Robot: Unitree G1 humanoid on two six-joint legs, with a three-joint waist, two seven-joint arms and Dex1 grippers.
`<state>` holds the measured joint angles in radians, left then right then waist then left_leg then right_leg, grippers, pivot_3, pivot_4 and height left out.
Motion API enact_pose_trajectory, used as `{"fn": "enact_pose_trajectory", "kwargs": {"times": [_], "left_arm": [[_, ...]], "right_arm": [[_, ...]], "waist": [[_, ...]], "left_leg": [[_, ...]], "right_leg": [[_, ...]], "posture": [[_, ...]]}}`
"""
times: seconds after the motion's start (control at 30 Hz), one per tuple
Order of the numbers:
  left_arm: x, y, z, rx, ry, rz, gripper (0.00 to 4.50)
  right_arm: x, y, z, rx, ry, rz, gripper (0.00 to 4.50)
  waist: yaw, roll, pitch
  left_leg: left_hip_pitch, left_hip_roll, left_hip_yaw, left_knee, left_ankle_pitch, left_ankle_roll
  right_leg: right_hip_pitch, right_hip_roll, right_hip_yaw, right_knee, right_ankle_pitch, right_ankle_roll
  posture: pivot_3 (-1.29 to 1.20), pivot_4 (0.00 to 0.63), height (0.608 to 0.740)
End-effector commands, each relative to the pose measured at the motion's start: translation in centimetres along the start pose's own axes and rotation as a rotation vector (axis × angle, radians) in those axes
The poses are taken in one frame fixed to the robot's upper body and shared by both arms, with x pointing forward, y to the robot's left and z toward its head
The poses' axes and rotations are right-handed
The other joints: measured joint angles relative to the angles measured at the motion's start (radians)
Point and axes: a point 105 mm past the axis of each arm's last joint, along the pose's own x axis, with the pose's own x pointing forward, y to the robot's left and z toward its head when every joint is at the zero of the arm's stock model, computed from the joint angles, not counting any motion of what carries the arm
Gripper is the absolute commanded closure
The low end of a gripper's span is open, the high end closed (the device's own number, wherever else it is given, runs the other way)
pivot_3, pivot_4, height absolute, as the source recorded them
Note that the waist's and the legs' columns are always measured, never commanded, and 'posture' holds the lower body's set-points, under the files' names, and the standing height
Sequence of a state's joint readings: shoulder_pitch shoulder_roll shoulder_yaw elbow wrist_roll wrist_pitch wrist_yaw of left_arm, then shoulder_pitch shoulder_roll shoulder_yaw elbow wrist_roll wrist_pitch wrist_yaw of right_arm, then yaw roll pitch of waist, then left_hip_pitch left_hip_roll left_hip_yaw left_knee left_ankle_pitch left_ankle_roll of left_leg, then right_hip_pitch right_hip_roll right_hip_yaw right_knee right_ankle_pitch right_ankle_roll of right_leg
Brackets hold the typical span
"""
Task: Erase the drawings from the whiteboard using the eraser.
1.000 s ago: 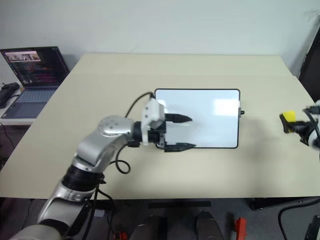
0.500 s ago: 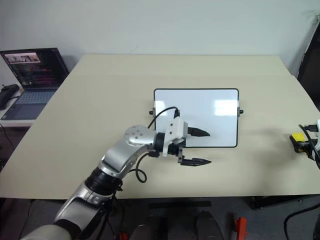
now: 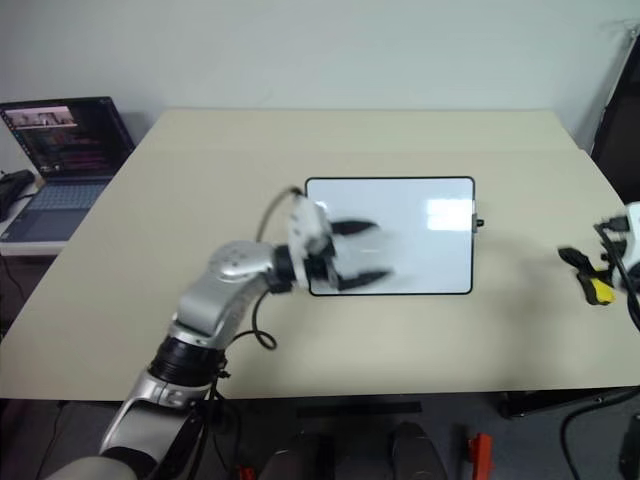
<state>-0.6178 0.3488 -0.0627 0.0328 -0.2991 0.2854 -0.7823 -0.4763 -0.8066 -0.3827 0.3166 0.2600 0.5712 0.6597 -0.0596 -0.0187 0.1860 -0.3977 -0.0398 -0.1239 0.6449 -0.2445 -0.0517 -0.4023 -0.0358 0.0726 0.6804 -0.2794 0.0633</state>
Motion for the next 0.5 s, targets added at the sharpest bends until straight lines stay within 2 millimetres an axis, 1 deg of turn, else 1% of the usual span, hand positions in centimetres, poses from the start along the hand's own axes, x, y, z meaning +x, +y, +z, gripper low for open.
{"fn": "enact_pose_trajectory", "kwargs": {"times": [0.03,0.1,0.13,0.2,0.3,0.37,0.4,0.5], "left_arm": [[-5.5,6.7,-0.5,0.01,-0.02,0.414,0.0],[-7.7,8.5,-1.8,0.052,0.024,0.583,0.0],[-8.6,8.9,-2.5,0.068,0.045,0.643,0.0],[-9.6,9.0,-3.8,0.083,0.074,0.707,0.0],[-10.4,8.6,-5.3,0.082,0.08,0.789,0.0],[-11.2,9.2,-6.5,0.07,0.091,0.911,0.0],[-11.4,9.2,-7.1,0.067,0.097,0.939,0.0],[-11.4,9.1,-8.4,0.06,0.095,0.961,0.0]], "right_arm": [[0.7,1.5,-1.0,-0.005,-0.117,-0.027,0.06],[1.1,1.7,-2.0,0.007,-0.177,-0.084,0.06],[1.2,2.1,-2.3,0.014,-0.215,-0.095,0.06],[1.4,2.9,-2.8,0.053,-0.265,-0.102,0.06],[1.6,3.4,-4.1,0.092,-0.297,-0.137,0.06],[1.6,3.8,-4.8,0.117,-0.32,-0.159,0.06],[1.6,4.1,-5.0,0.121,-0.333,-0.165,0.06],[1.7,5.2,-5.2,0.125,-0.36,-0.171,0.06]], "waist": [[0.003,0.0,0.0],[0.009,0.0,0.0],[0.013,0.0,0.0],[0.024,0.0,0.0],[0.039,0.0,0.0],[0.045,0.0,0.0],[0.045,0.0,0.0],[0.038,0.0,0.0]], "left_leg": [[0.0,0.001,-0.001,0.0,0.0,0.0],[-0.001,0.001,-0.002,0.0,0.0,0.0],[-0.002,0.0,-0.001,0.0,0.0,0.0],[-0.003,-0.002,-0.001,0.0,0.0,0.0],[-0.003,-0.003,-0.001,0.001,0.0,0.0],[-0.003,-0.003,-0.003,0.001,0.0,0.0],[-0.003,-0.002,-0.003,0.001,0.0,0.0],[-0.001,-0.002,-0.002,0.0,0.0,0.0]], "right_leg": [[0.0,0.0,-0.001,0.0,0.0,0.0],[-0.001,-0.002,-0.001,0.0,0.0,0.0],[-0.001,-0.004,-0.001,0.0,0.0,0.0],[-0.001,-0.006,0.0,-0.001,0.001,0.001],[-0.001,-0.006,0.0,-0.002,0.001,0.002],[-0.001,-0.006,-0.002,-0.002,0.001,0.002],[-0.001,-0.005,-0.002,-0.001,0.001,0.002],[-0.001,-0.004,-0.001,0.0,0.001,0.001]], "posture": [[0.0,0.15,0.74],[0.0,0.15,0.74],[0.0,0.15,0.74],[0.0,0.15,0.74],[0.0,0.15,0.74],[0.0,0.15,0.74],[0.0,0.15,0.74],[0.0,0.15,0.74]]}}
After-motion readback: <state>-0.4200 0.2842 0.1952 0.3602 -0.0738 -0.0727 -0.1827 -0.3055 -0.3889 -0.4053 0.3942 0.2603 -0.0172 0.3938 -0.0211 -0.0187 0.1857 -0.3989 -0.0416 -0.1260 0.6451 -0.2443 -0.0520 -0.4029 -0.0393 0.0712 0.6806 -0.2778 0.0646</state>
